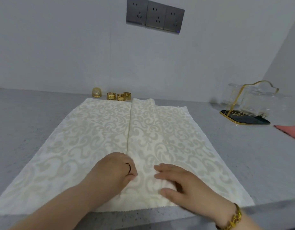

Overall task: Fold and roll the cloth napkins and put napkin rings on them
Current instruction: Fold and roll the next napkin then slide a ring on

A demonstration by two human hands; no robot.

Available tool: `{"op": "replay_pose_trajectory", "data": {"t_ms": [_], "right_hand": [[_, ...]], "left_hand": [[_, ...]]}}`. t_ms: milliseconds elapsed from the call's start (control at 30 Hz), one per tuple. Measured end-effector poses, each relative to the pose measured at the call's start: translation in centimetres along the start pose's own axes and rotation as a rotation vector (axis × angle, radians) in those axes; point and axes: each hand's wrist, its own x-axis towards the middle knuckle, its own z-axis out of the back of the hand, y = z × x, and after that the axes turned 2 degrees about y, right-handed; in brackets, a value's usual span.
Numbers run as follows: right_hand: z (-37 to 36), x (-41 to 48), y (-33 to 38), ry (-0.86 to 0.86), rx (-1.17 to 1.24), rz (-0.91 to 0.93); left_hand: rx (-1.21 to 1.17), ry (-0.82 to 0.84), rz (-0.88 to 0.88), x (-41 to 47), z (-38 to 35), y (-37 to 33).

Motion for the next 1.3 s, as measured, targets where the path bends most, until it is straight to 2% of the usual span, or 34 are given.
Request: {"op": "replay_pose_trajectory", "data": {"t_ms": [33,100,200,233,367,600,667,767,833,1000,1200,1300], "right_hand": [[0.1,-0.8,0.1,0.001,0.022,-0.001],[0.4,-1.8,0.2,0.009,0.060,-0.020],[0.6,-2.2,0.0,-0.033,0.096,-0.037],[0.6,-2.1,0.0,-0.069,0.129,-0.045],[0.6,-1.5,0.1,-0.257,0.293,-0.146],[-0.2,0.1,0.6,-0.459,0.399,-0.248],[-0.3,0.4,0.6,-0.489,0.430,-0.280],[-0.6,0.9,0.6,-0.521,0.435,-0.316],[-0.6,1.2,0.7,-0.525,0.412,-0.329],[0.5,1.9,0.9,-0.433,0.315,-0.339],[2.0,0.8,0.4,-0.228,0.481,-0.335],[1.3,1.2,-0.3,-0.298,0.399,-0.329]], "left_hand": [[-0.012,0.026,-0.010,-0.2,-0.1,-0.1],[-0.145,-0.024,0.049,-1.0,0.2,0.0],[-0.507,0.085,0.212,-2.1,0.6,0.5],[-0.578,0.090,0.209,-2.2,0.8,0.5],[-0.516,0.192,0.233,-2.2,1.4,0.1],[-0.392,-0.025,0.360,-0.7,0.1,-1.2],[-0.428,-0.041,0.400,-0.4,0.2,-1.2],[-0.552,0.051,0.380,-0.6,0.6,-1.3],[-0.528,0.089,0.379,-0.7,0.7,-1.5],[-0.562,-0.027,0.492,0.2,0.3,-0.8],[-0.512,-0.043,0.497,1.4,0.2,-0.4],[-0.413,-0.090,0.504,1.8,-0.1,-0.3]]}}
